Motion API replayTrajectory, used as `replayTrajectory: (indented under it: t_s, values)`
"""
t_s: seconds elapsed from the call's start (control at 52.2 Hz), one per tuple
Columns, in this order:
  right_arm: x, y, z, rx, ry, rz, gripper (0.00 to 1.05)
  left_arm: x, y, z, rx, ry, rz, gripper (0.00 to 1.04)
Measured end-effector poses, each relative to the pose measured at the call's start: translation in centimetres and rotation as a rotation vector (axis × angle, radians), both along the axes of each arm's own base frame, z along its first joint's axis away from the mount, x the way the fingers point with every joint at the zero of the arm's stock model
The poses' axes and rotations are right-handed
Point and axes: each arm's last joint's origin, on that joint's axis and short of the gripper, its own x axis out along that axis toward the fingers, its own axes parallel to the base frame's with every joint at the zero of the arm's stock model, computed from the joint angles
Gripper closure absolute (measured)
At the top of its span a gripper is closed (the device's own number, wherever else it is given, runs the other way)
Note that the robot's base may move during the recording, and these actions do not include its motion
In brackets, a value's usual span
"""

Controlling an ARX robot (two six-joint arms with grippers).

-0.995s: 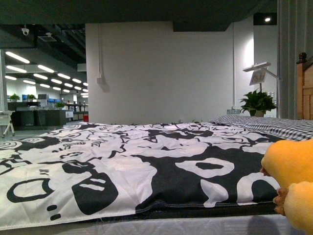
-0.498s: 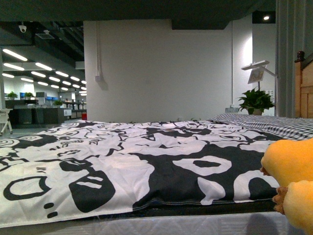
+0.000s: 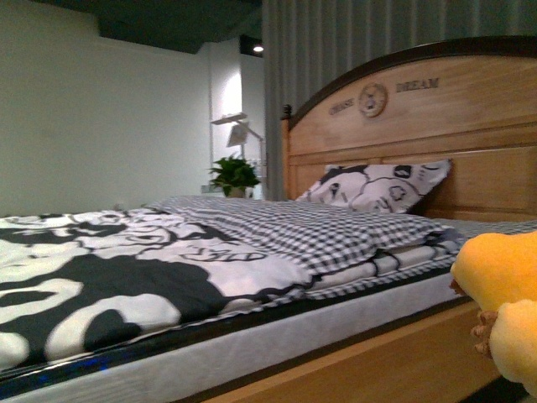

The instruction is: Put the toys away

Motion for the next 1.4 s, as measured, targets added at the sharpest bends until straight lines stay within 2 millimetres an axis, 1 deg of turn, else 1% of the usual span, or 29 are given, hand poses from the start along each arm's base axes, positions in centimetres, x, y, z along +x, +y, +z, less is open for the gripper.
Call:
replayTrajectory:
  t_s: [1.397]
  values:
    - [-0.01, -0.01, 0.02, 0.0, -0.002, 0.001, 0.85, 0.0, -0.01, 0.0, 0.0, 0.0, -0.001, 0.06]
